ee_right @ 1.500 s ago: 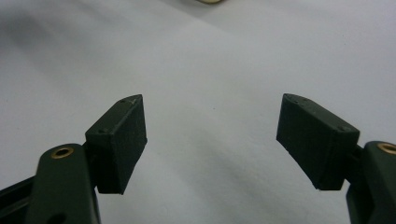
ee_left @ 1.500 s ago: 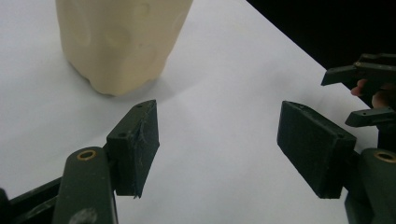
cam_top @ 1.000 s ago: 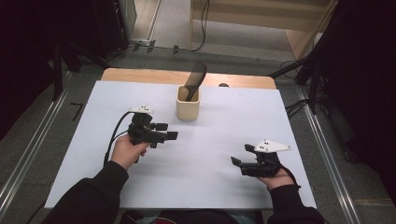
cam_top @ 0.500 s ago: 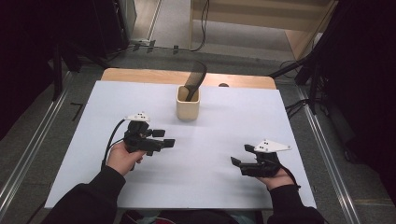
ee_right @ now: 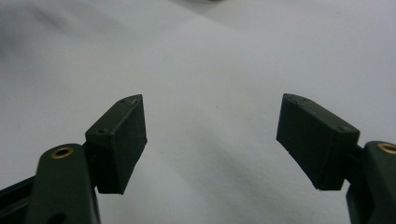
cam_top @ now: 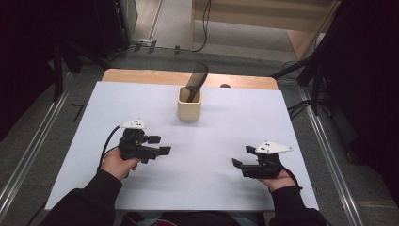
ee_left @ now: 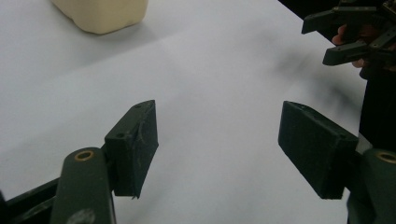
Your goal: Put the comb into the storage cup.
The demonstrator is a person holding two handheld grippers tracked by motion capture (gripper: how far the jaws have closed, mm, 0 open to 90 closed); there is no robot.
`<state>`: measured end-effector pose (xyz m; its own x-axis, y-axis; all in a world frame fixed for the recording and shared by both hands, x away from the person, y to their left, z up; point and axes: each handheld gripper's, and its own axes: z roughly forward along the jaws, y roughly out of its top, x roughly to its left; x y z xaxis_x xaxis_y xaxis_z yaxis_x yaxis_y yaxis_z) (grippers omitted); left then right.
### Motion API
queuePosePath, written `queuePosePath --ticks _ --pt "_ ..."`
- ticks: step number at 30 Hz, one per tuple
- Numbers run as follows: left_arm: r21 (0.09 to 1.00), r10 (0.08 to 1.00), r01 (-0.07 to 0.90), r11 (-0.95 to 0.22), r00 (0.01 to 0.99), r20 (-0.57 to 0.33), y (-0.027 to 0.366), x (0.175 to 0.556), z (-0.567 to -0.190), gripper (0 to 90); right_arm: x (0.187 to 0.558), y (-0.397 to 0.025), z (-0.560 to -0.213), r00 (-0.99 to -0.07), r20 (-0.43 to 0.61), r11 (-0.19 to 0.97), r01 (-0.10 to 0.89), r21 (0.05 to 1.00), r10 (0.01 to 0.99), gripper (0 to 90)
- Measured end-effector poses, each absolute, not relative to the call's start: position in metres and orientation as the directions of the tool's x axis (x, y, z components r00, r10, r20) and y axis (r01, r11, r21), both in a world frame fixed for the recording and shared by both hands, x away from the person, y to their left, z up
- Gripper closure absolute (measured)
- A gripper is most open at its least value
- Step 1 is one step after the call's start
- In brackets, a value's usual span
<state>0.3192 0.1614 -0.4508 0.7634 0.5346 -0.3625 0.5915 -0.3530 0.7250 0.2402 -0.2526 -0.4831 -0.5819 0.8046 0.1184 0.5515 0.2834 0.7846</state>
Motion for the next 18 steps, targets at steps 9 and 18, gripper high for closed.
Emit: queuePosePath --ticks 9,18 --pt "0.72 0.553 0.598 -0.352 0.753 -0.356 0.175 0.314 -0.451 28.8 0.24 -0.253 -0.483 -0.584 0.12 0.285 0.553 0.783 0.803 22.5" --pt "0.706 0.564 0.599 -0.377 0.754 -0.338 0.185 0.308 -0.451 28.8 0.24 -0.253 -0.483 -0.587 0.119 0.286 0.548 0.786 0.8 22.5"
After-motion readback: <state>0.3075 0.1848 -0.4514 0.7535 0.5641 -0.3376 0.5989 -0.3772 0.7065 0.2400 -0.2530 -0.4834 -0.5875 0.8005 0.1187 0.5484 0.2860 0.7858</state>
